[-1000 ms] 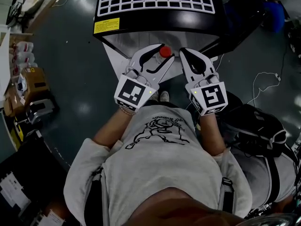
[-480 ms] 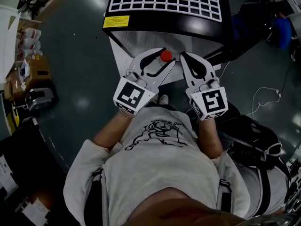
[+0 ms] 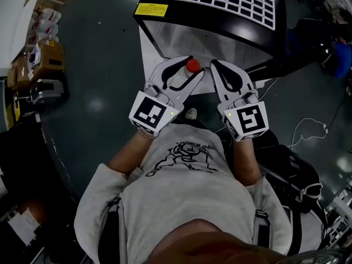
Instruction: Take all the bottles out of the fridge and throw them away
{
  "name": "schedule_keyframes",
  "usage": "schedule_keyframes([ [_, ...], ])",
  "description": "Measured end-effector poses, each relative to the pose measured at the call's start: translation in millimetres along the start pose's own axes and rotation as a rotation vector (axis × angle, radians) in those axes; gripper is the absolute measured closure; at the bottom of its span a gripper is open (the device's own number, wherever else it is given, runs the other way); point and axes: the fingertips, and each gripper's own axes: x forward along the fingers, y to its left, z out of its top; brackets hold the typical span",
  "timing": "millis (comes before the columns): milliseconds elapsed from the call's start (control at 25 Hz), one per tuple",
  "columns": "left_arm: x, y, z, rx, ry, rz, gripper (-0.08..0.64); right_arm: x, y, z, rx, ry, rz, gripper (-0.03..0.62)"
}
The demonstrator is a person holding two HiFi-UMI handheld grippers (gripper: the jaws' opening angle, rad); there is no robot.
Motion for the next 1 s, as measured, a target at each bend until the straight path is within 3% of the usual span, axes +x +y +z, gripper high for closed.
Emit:
schedule_keyframes([
  [680, -25, 19, 8, -0.001, -0.004, 0.089, 0.402, 22, 25, 13, -0.025, -0.005, 0.095, 0.583],
  [1000, -62, 37, 10, -0.007, -0.015, 0.116, 0.402, 43, 61, 21, -0.042, 0.002, 0.139, 0.583],
])
